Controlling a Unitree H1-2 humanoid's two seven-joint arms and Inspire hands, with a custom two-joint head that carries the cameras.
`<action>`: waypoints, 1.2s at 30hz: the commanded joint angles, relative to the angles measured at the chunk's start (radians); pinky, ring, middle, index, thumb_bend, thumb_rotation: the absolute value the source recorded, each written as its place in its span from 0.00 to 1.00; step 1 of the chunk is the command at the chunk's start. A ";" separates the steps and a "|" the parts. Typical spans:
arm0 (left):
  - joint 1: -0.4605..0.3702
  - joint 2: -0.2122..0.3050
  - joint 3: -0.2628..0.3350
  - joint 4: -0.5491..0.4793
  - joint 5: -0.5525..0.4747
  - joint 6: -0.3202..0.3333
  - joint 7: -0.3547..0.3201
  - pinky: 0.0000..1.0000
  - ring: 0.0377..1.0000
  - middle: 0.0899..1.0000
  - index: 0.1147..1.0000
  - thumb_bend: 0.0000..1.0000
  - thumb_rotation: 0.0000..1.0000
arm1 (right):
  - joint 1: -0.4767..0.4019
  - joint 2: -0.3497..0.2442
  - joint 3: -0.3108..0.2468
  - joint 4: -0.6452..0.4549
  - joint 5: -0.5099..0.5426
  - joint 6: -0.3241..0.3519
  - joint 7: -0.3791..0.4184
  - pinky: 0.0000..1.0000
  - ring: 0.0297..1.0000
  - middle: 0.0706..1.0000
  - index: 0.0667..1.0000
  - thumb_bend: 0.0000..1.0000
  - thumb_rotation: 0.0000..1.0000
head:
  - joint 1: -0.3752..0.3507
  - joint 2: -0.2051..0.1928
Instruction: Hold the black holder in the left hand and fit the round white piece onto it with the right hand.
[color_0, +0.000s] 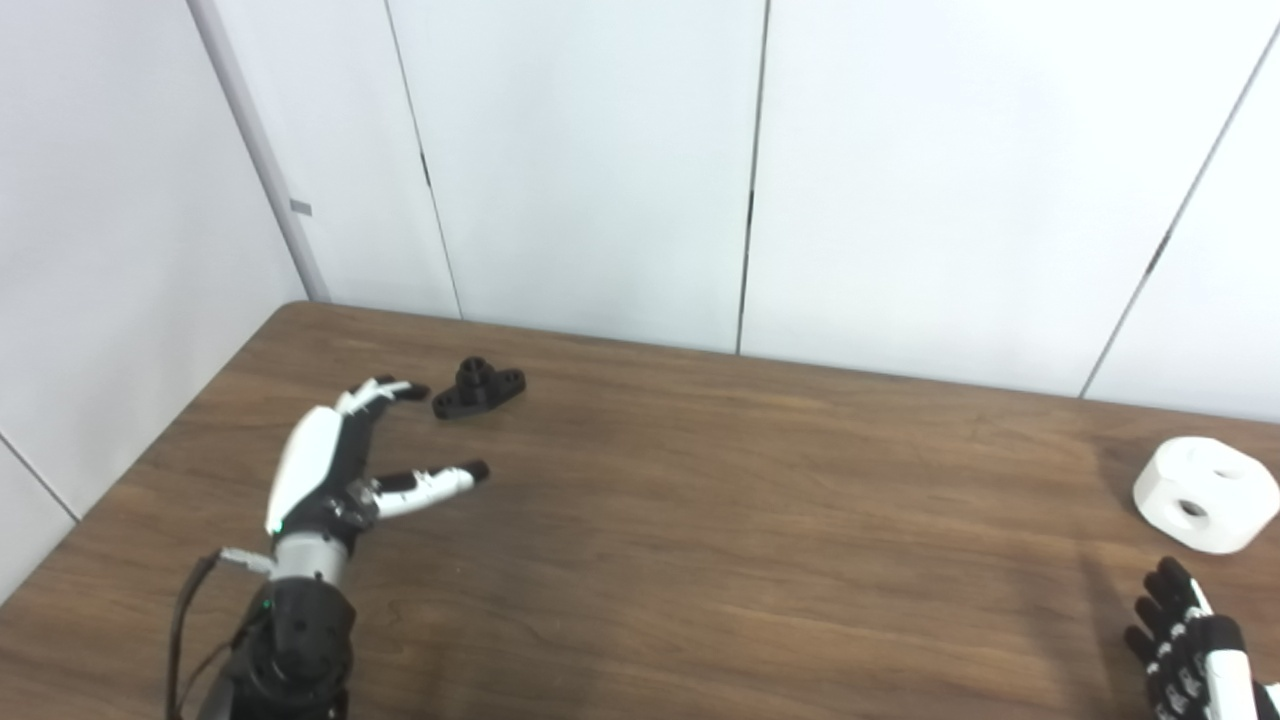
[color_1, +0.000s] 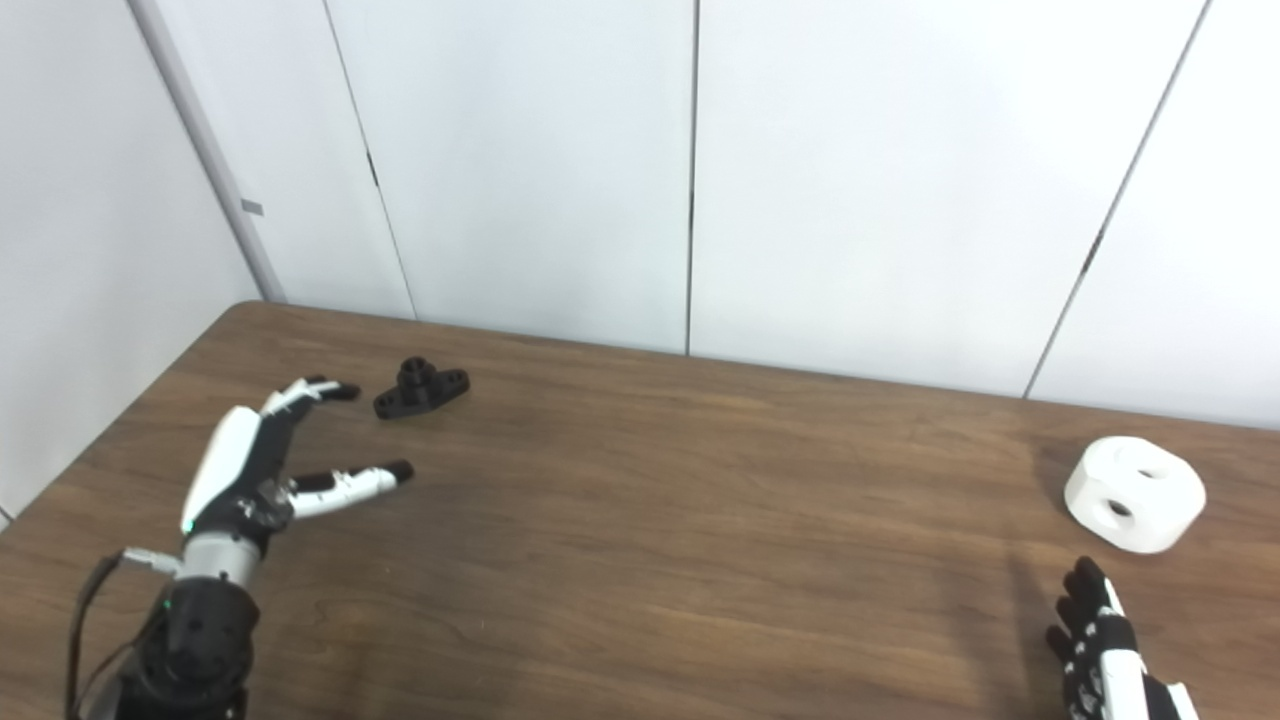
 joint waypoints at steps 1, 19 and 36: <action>-0.049 0.035 0.012 0.012 0.030 -0.005 0.006 0.99 1.00 0.95 0.77 0.92 0.30 | -0.015 -0.002 -0.002 -0.041 0.001 -0.016 -0.004 1.00 1.00 1.00 1.00 0.59 1.00 | -0.001 0.001; -0.236 0.126 -0.070 0.326 0.048 -0.016 0.068 1.00 0.99 0.93 0.75 0.91 0.29 | -0.012 0.012 0.006 -0.063 -0.017 -0.003 -0.010 1.00 1.00 1.00 1.00 0.58 1.00 | -0.012 0.002; -0.390 0.174 -0.156 0.578 0.020 -0.050 0.119 1.00 1.00 0.95 0.77 0.92 0.27 | -0.004 0.018 0.010 -0.089 -0.030 0.011 -0.011 1.00 1.00 1.00 1.00 0.56 1.00 | -0.024 -0.001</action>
